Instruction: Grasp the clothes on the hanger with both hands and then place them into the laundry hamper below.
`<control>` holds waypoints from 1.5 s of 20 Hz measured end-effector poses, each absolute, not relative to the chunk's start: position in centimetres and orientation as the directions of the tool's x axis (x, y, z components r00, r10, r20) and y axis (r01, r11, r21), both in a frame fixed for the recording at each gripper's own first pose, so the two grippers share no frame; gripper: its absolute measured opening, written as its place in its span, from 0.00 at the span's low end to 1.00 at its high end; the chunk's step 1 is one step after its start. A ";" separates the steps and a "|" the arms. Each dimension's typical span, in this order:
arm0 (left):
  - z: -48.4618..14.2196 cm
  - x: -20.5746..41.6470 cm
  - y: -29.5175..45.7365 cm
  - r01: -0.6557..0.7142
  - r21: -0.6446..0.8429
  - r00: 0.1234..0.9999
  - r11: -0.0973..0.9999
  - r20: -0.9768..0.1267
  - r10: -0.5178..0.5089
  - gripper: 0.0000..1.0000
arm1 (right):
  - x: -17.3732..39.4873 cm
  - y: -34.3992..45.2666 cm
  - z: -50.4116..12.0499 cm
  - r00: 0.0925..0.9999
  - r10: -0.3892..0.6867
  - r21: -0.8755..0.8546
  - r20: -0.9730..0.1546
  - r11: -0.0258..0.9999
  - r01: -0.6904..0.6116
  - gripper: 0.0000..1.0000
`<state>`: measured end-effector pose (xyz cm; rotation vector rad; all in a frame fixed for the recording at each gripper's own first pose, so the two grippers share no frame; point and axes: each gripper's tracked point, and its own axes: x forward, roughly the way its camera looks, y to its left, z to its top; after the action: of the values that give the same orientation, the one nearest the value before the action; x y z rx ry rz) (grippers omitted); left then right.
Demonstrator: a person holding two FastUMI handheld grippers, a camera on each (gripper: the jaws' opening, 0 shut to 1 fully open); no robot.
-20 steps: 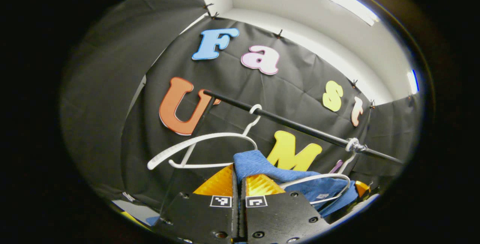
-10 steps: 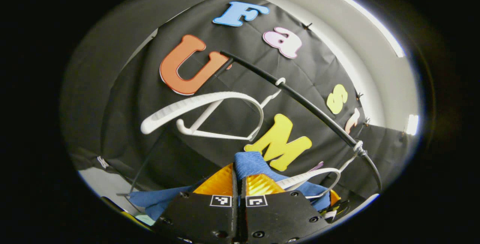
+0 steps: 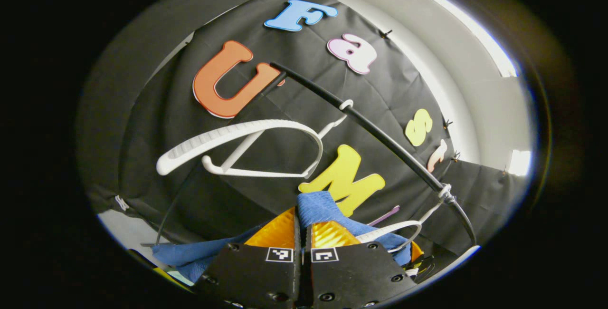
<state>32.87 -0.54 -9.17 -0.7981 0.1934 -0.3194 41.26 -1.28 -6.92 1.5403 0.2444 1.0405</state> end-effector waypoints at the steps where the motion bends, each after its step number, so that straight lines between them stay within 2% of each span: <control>1: -9.7 32.7 -0.6 0.200 -0.725 0.933 0.659 -0.064 -0.354 0.00 | 41.5 -1.3 -7.9 0.589 0.677 0.892 0.441 -0.257 -0.372 0.05; 3: -10.3 32.0 -0.8 0.201 -0.740 0.929 0.642 -0.064 -0.365 0.03 | 42.0 -1.9 -9.5 0.623 0.666 0.910 0.410 -0.255 -0.327 0.05; 7: -13.4 31.9 -1.0 0.148 -0.730 0.928 0.667 -0.131 -0.350 0.00 | 41.9 -1.3 -13.7 0.661 0.678 0.947 0.320 -0.217 -0.236 0.05; 14: -18.7 28.1 1.5 0.008 -0.744 0.931 0.668 -0.239 -0.276 0.00 | 39.6 0.7 -16.7 0.643 0.734 0.973 0.219 -0.113 -0.202 0.05; 15: -19.3 27.3 1.7 -0.007 -0.739 0.929 0.674 -0.254 -0.269 0.04 | 39.3 0.8 -17.1 0.644 0.737 0.976 0.203 -0.097 -0.197 0.05; 16: -19.7 27.1 1.8 -0.022 -0.731 0.928 0.682 -0.269 -0.259 0.00 | 38.9 1.0 -17.4 0.644 0.741 0.978 0.189 -0.084 -0.190 0.05; 19: -20.8 26.0 1.9 -0.058 -0.707 0.921 0.705 -0.311 -0.236 0.00 | 37.7 2.0 -18.3 0.646 0.751 0.984 0.140 -0.035 -0.173 0.05; 23: -21.7 23.5 2.2 -0.083 -0.704 0.913 0.705 -0.337 -0.230 0.00 | 35.7 2.5 -18.9 0.650 0.753 0.988 0.104 -0.001 -0.158 0.05; 24: -21.8 23.5 2.1 -0.086 -0.702 0.910 0.707 -0.344 -0.231 0.05 | 35.3 2.6 -19.0 0.653 0.752 0.989 0.096 0.004 -0.151 0.06; 25: -22.1 23.0 2.0 -0.091 -0.702 0.907 0.707 -0.351 -0.231 0.00 | 34.8 2.9 -19.0 0.655 0.750 0.989 0.091 0.009 -0.148 0.06; 26: -22.1 22.4 2.1 -0.094 -0.701 0.904 0.707 -0.358 -0.235 0.05 | 34.4 3.3 -19.1 0.657 0.749 0.990 0.083 0.016 -0.143 0.06; 28: -22.3 21.1 1.9 -0.089 -0.698 0.893 0.711 -0.372 -0.254 0.00 | 33.4 4.3 -19.1 0.661 0.748 0.990 0.061 0.039 -0.135 0.05; 30: -22.3 20.7 0.9 -0.072 -0.699 0.881 0.711 -0.379 -0.284 0.00 | 31.8 5.5 -18.9 0.648 0.760 0.988 0.051 0.055 -0.142 0.06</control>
<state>20.72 0.88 -22.26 -0.7784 0.4911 -0.1228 31.82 5.51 -18.86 1.3520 0.5766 0.7450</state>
